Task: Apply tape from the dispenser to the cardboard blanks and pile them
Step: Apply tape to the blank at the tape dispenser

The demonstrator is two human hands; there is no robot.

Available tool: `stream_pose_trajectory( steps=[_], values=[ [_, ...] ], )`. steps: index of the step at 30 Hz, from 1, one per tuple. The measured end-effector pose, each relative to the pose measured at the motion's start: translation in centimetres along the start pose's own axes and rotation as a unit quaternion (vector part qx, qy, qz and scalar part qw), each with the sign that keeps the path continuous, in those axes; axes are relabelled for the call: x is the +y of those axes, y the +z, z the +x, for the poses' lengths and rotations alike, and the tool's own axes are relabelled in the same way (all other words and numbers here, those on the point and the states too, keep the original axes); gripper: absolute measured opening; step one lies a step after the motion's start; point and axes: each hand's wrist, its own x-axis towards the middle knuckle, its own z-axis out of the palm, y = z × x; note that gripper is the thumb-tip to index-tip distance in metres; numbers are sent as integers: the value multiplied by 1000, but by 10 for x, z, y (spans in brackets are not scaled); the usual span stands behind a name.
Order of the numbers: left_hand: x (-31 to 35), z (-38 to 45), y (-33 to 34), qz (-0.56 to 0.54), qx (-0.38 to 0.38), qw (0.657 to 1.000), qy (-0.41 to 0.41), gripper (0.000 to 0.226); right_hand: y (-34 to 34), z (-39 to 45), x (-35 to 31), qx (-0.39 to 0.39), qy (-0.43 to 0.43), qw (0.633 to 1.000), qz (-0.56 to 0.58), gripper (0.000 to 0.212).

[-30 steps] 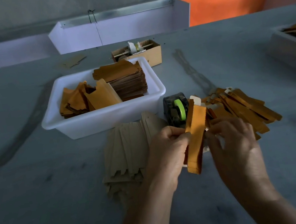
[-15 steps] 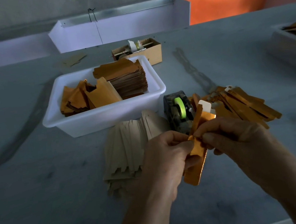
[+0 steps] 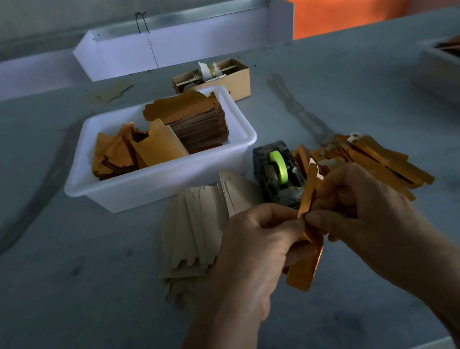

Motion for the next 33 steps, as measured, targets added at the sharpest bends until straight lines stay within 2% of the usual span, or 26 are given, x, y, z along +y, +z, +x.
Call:
stream_pose_trajectory(
  steps=[4,11,14,16,19,23,25,27,30,33],
  values=[
    [0,0,0,9,-8,1000,-8,11,0,-1,-1,-10,2,999,-40,26],
    [-10,-1,6,14,54,998,21,20,2,-2,-12,-5,-8,995,-102,25],
    [-13,-2,12,40,93,994,42,30,1,-5,-14,7,-7,993,-121,23],
    [-16,-4,16,74,119,988,65,28,1,-8,-16,12,1,990,-143,24],
    [-20,-8,21,125,151,974,111,22,2,-10,-20,37,4,982,-183,29],
    [-22,-10,16,98,148,975,133,21,0,-11,-16,71,30,971,-224,48],
    [-22,-10,13,102,144,975,138,18,1,-10,-9,66,24,986,-150,47],
    [-22,-10,10,95,143,976,135,14,6,-8,-4,31,43,998,-16,38],
    [-19,-9,9,48,130,985,104,15,16,-10,-1,-34,97,983,155,43],
    [-20,-8,7,30,134,989,62,11,22,-11,4,-31,101,972,212,32]
  ],
)
